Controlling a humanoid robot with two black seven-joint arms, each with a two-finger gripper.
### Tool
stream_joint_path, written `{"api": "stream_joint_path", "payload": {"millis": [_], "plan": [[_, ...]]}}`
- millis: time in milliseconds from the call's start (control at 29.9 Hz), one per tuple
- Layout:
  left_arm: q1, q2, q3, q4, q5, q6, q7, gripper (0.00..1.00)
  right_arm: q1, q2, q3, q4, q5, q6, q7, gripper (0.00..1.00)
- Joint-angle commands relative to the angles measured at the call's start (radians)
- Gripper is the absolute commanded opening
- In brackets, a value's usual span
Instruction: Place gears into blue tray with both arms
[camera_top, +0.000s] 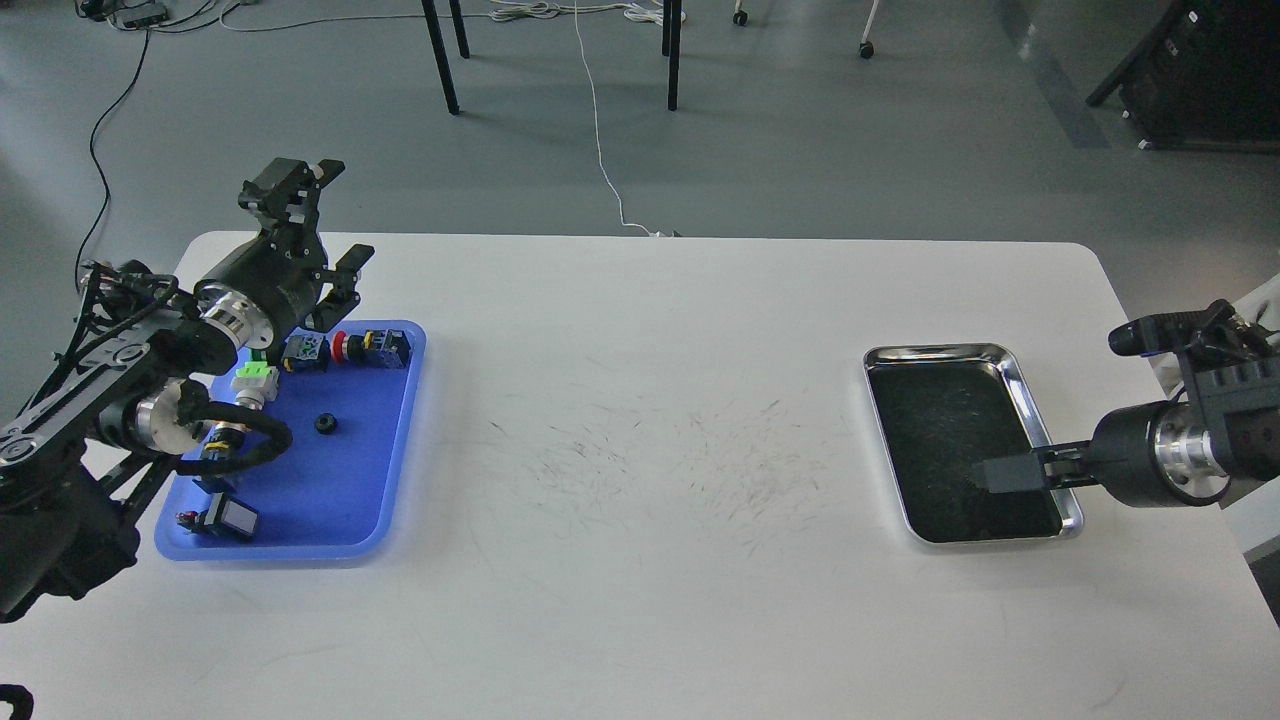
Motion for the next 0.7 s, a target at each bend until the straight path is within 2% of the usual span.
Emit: {"api": "stream_joint_path", "payload": {"millis": [0,200,668], "plan": [[0.007,-0.004,0.000,0.000,0.006,0.002,0.000,0.98,-0.015,0.045,0.002,-0.052,0.002,-0.016,0.003,0.98],[0.007,-0.006,0.000,0.001,0.007,0.002,0.000,0.98,-0.049,0.114,0.002,-0.124,0.002,-0.034,0.005,0.97],[0.007,-0.001,0.000,0.006,0.007,0.004,0.000,0.98,-0.091,0.195,0.000,-0.220,0.000,-0.056,0.005,0.95]]}}
